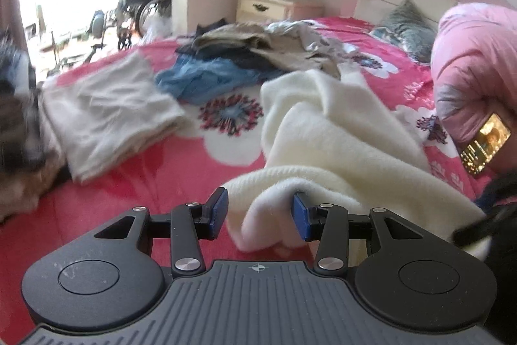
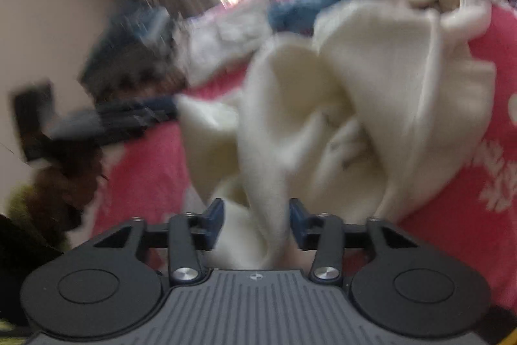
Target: Fold clothes
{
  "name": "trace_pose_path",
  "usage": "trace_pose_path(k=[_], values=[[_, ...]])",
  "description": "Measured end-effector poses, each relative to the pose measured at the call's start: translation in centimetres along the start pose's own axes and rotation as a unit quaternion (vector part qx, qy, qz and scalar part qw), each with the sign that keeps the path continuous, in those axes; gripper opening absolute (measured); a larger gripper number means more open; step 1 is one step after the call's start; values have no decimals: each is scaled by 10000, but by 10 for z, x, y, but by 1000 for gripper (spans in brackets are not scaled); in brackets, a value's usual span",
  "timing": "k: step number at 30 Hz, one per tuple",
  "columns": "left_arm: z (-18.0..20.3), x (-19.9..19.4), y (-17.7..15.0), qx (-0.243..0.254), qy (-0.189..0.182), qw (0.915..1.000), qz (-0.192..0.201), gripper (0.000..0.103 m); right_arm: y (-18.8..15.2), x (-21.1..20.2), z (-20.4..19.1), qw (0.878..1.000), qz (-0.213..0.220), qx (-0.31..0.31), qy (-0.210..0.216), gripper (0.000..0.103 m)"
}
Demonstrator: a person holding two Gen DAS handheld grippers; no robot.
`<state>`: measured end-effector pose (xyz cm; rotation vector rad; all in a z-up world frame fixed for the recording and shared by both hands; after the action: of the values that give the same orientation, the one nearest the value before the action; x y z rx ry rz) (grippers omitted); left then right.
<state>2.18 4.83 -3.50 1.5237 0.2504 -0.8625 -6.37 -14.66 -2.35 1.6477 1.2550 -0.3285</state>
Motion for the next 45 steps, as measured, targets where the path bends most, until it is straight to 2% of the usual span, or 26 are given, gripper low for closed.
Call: trace_pose_path(k=[2, 4, 7, 9, 13, 17, 18, 20, 21, 22, 23, 26, 29, 31, 32, 34, 36, 37, 38, 40, 42, 43, 45], values=[[-5, 1, -4, -83, -46, 9999, -98, 43, 18, -27, 3, 9990, 394, 47, 206, 68], [-15, 0, -12, -240, -32, 9994, -257, 43, 39, -47, 16, 9959, 819, 281, 247, 74], [-31, -6, -27, -420, 91, 9979, -491, 43, 67, -41, 47, 9927, 1080, 467, -267, 76], [-45, -17, -35, -520, 360, 9963, -576, 43, 85, -23, 68, 9893, 1177, 625, -587, 79], [-69, -43, -48, -853, 775, 9908, -704, 43, 115, 34, 107, 9834, 1095, 1134, -895, 84], [-70, -46, -42, -737, 852, 9916, -629, 44, 118, 94, 124, 9835, 558, 1283, -1149, 87], [-68, -44, -39, -689, 839, 9923, -590, 45, 115, 102, 124, 9838, 458, 1261, -1189, 83], [-59, -33, -26, -524, 668, 9953, -464, 45, 110, 100, 115, 9850, 555, 1006, -1288, 55], [-49, -23, -16, -368, 511, 9973, -369, 46, 107, 95, 114, 9852, 594, 976, -1279, 45], [-37, -12, -5, -181, 349, 9989, -273, 47, 104, 90, 113, 9853, 633, 947, -1271, 18], [-24, -2, 5, 7, 186, 9997, -178, 50, 99, 81, 116, 9841, 656, 1031, -1289, 1], [22, 26, 32, 749, -336, 9965, 145, 63, 86, 48, 127, 9777, 846, 1222, -1485, 1], [67, 48, 50, 1386, -821, 9863, 361, 70, 75, 11, 142, 9689, 1047, 1400, -1751, 1], [89, 61, 54, 1735, -959, 9793, 408, 71, 64, -14, 152, 9640, 1096, 1550, -1865, 1], [96, 69, 55, 1945, -907, 9759, 391, 71, 59, -22, 156, 9639, 1065, 1699, -1752, 1], [103, 84, 54, 2319, -685, 9698, 308, 71, 56, -28, 162, 9638, 1029, 2017, -1406, 9], [101, 103, 50, 2572, -423, 9654, 124, 71, 66, -20, 165, 9648, 1031, 2123, -1163, 32], [98, 111, 47, 2653, -339, 9636, 32, 71, 74, -13, 164, 9662, 1052, 2105, -1050, 50], [96, 119, 45, 2733, -255, 9616, -61, 71, 82, -6, 164, 9676, 1072, 2087, -936, 58], [89, 133, 38, 2927, -13, 9558, -263, 71, 98, 12, 162, 9702, 1061, 2060, -710, 66], [79, 141, 31, 3069, 256, 9502, -482, 71, 112, 38, 165, 9706, 981, 2090, -685, 71], [75, 143, 27, 3045, 312, 9504, -552, 71, 117, 52, 167, 9726, 895, 2014, -740, 76], [68, 145, 22, 2879, 321, 9550, -642, 71, 120, 80, 178, 9709, 601, 2053, -1077, 77]])
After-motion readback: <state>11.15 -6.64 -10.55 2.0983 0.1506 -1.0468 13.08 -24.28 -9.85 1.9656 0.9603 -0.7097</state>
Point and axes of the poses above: each gripper's, at about its wrist camera, not at the fingertips, and x roughly the way its jaws point, z to its right, y to its top, the point moved 9 cm from there along x, roughly the way its jaws point
